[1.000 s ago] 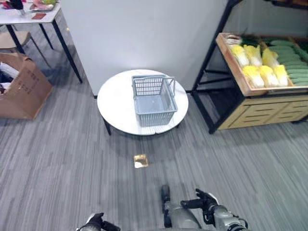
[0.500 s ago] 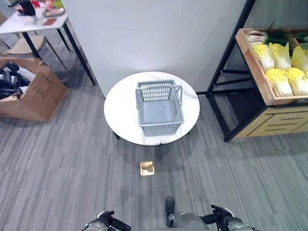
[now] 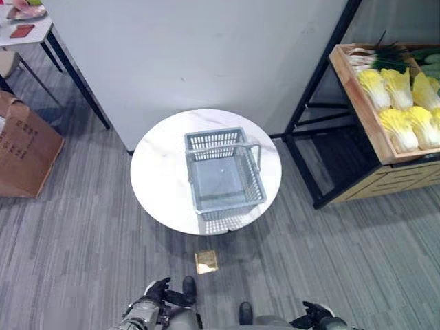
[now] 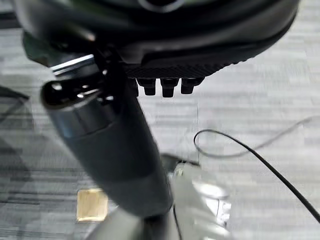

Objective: Get the vegetables into the basket

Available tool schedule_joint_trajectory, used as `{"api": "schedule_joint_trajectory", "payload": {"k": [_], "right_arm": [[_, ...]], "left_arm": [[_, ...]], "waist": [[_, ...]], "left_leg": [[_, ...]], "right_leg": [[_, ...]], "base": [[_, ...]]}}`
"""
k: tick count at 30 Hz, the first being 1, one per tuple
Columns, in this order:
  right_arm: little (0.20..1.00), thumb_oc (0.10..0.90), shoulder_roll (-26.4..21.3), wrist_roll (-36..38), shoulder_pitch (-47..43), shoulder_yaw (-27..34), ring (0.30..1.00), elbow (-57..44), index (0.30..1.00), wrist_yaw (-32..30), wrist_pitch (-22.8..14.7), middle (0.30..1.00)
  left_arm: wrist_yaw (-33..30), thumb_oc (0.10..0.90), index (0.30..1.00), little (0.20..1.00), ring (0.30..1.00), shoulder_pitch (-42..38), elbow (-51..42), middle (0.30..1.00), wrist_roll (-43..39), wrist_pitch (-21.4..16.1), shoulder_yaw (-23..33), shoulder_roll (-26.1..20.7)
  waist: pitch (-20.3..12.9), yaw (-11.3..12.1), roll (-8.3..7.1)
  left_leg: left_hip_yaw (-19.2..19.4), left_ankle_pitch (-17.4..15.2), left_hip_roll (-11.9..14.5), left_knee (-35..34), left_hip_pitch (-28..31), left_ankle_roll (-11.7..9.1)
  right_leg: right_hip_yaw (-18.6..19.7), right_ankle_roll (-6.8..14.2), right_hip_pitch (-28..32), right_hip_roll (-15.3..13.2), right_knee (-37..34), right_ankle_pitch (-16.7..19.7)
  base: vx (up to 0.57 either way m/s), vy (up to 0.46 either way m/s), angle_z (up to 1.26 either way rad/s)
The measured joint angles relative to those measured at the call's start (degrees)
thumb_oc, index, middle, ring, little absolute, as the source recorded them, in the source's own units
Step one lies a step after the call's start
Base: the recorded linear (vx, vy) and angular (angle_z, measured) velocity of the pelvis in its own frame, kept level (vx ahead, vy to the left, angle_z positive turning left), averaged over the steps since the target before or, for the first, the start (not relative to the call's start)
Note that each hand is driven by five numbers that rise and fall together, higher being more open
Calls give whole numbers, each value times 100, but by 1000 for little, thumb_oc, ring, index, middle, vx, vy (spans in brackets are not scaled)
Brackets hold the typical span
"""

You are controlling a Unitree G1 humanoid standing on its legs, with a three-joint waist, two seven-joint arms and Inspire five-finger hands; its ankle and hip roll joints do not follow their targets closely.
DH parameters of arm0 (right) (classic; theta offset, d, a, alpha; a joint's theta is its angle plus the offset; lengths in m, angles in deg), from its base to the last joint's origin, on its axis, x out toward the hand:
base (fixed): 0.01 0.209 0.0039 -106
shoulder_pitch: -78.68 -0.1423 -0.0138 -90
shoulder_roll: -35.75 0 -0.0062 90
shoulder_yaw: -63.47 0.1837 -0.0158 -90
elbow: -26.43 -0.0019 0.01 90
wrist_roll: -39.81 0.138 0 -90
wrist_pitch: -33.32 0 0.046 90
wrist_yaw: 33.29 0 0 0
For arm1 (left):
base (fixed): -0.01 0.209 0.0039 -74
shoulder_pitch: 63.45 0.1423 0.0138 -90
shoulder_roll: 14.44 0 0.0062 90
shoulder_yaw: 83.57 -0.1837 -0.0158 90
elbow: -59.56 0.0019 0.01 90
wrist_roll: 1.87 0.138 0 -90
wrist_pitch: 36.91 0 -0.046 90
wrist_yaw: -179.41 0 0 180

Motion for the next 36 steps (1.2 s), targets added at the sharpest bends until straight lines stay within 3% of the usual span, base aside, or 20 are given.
{"api": "schedule_joint_trajectory", "payload": {"k": [1,3,6,11,15,17,18,20,21,32,36], "right_arm": [[1000,900,21,-28,-74,-13,1000,-4,1000,7,26,1000],[1000,900,54,-47,-101,-18,1000,-28,1000,13,43,1000],[1000,900,171,-44,-120,-10,1000,-37,1000,19,52,1000],[1000,900,198,6,-54,115,1000,-164,1000,0,46,1000],[1000,900,138,68,103,231,1000,-627,1000,-109,48,1000],[1000,900,-31,86,356,476,1000,-1564,1000,-166,239,1000],[1000,900,-164,196,489,709,1000,-2294,1000,-350,-12,1000],[1000,900,-353,228,525,789,1000,-2852,1000,-459,57,1000],[1000,900,-372,230,481,879,1000,-2871,1000,-535,-67,1000],[1000,900,-1055,-111,-34,1027,1000,-4901,1000,-923,143,1000],[1000,900,-1325,-430,-491,745,1000,-5679,1000,-911,178,1000]], "left_arm": [[-11,900,1000,1000,1000,17,35,1000,3,-1,-120,-127],[-13,900,1000,1000,1000,43,43,1000,5,0,-126,-269],[-39,900,1000,1000,1000,156,54,1000,114,58,-154,-474],[-122,900,1000,1000,1000,500,31,1000,123,39,-25,-534],[-137,900,1000,1000,1000,589,20,1000,127,50,61,-537],[-152,900,1000,1000,1000,619,-104,1000,141,70,75,-527],[-241,900,1000,1000,1000,715,-130,1000,188,72,76,-531],[-257,900,1000,1000,1000,744,-180,1000,228,96,76,-504],[-259,900,1000,1000,1000,766,-178,1000,228,81,75,-504],[-314,900,1000,1000,1000,822,-200,1000,230,133,298,-417],[-348,900,1000,1000,1000,820,-230,1000,230,127,355,-373]], "waist": [[-44,28,-73],[-98,94,-159],[-190,91,-308],[-379,84,-309],[-433,-12,-315],[-433,-37,-315],[-443,-84,-335],[-474,-81,-332],[-484,-82,-335],[-479,-13,-299],[-465,57,-287]], "left_leg": [[78,-196,-114,-1,106,110],[163,-270,-170,1,137,127],[241,-349,-256,-1,255,179],[319,-474,-138,-32,391,-65],[335,-417,8,-3,407,-66],[380,-416,13,-4,423,-69],[446,-416,14,-3,485,-69],[466,-436,6,-32,508,-86],[466,-437,4,-33,514,-88],[447,-416,-9,-22,504,-68],[386,-401,-8,-32,454,-75]], "right_leg": [[99,196,-118,-140,310,-102],[117,429,-206,-224,402,-250],[145,621,-235,-328,14,-142],[228,411,-196,-209,-243,34],[265,371,-190,-60,-255,61],[311,350,-178,-50,-256,76],[373,343,-148,-63,-256,83],[377,342,-142,-83,-258,83],[386,342,-143,-85,-256,83],[365,324,-100,-93,-323,131],[299,324,-121,-88,-323,131]], "base": [[68,141,-24],[88,118,-27],[58,58,-10],[58,35,-15],[26,22,-7],[14,22,-14],[12,20,-20],[11,12,-7],[0,0,0],[1,0,0],[8,-12,8]]}}
